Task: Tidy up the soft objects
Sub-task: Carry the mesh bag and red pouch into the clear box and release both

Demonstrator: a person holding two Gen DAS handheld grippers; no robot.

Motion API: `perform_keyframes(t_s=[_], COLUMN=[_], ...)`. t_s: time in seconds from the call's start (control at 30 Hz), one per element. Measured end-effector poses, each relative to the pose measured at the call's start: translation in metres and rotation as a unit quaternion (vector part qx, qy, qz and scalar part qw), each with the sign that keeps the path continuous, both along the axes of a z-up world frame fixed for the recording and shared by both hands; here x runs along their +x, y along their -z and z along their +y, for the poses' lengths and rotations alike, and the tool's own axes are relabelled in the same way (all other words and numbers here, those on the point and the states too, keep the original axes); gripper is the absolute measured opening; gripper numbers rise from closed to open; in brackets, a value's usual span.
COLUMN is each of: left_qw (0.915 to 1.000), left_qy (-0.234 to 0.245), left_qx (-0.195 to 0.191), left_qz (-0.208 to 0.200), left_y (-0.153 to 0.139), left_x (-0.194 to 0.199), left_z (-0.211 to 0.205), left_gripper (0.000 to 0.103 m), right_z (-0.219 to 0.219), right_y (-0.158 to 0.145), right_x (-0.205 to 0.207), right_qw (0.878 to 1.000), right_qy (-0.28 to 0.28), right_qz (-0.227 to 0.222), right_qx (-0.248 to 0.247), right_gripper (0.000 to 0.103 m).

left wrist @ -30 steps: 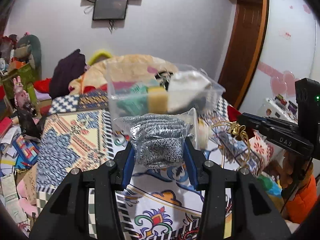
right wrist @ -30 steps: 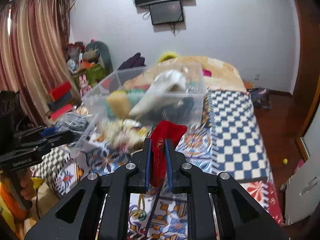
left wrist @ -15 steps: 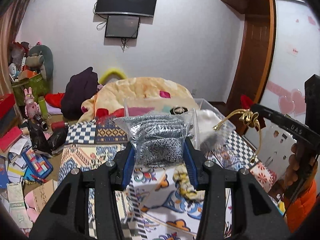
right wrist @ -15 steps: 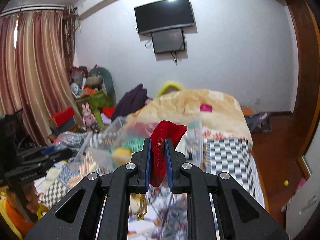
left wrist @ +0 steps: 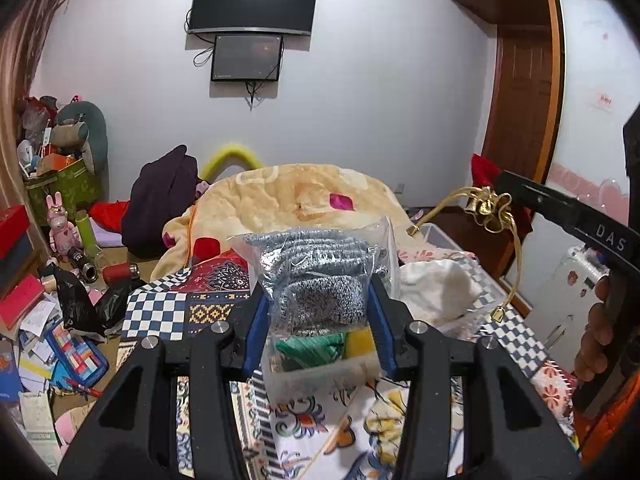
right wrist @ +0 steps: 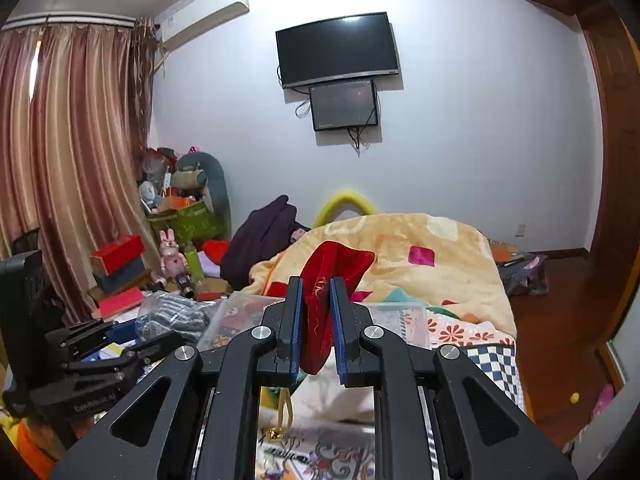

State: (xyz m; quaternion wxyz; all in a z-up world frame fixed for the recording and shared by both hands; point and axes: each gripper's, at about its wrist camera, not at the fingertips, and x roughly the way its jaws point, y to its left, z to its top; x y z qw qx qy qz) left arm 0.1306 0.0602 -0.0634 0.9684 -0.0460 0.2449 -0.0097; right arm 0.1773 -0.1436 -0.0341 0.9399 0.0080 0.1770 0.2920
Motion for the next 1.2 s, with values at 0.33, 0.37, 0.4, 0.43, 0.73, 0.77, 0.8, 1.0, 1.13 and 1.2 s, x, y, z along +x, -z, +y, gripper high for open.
perform_keyframes(t_s=[0.33,0.37,0.4,0.43,0.73,0.77,0.8,1.0,1.13,1.2], left_qw=[0.9991,0.9991,0.9991,0.999,0.9976,0.9977,0.9978,0.9991,0.9992,0.9989], left_qy=[0.009,0.009,0.007,0.006,0.01,0.012,0.014,0.022,0.035,0.044], left_qx=[-0.003,-0.003,-0.002,-0.001,0.0,-0.003,-0.005,0.001,0.0,0.002], left_qz=[0.042,0.042,0.042,0.044,0.068,0.066,0.065,0.035,0.02,0.017], left_y=[0.017,0.018,0.02,0.021,0.034,0.033,0.032,0.015,0.009,0.009], left_x=[0.045,0.046,0.049,0.051,0.059,0.057,0.056,0.033,0.012,0.0], left_z=[-0.006,-0.007,-0.007,-0.008,-0.01,-0.009,-0.009,-0.012,-0.016,-0.019], left_gripper=[0.045,0.045,0.045,0.046,0.055,0.056,0.057,0.062,0.071,0.074], right_z=[0.023,0.025,0.026,0.027,0.037,0.035,0.035,0.017,0.002,-0.004], right_y=[0.029,0.033,0.036,0.04,0.057,0.057,0.056,0.041,0.03,0.028], right_x=[0.029,0.03,0.031,0.031,0.043,0.042,0.042,0.03,0.016,0.006], right_qw=[0.997,0.996,0.996,0.995,0.987,0.987,0.987,0.99,0.994,0.994], right_qy=[-0.019,-0.02,-0.021,-0.026,-0.033,-0.035,-0.036,-0.035,-0.03,-0.031], right_qz=[0.058,0.063,0.066,0.073,0.112,0.113,0.114,0.09,0.068,0.055], right_qx=[-0.049,-0.056,-0.06,-0.066,-0.106,-0.107,-0.109,-0.099,-0.086,-0.085], right_gripper=[0.012,0.012,0.012,0.012,0.016,0.017,0.02,0.039,0.05,0.054])
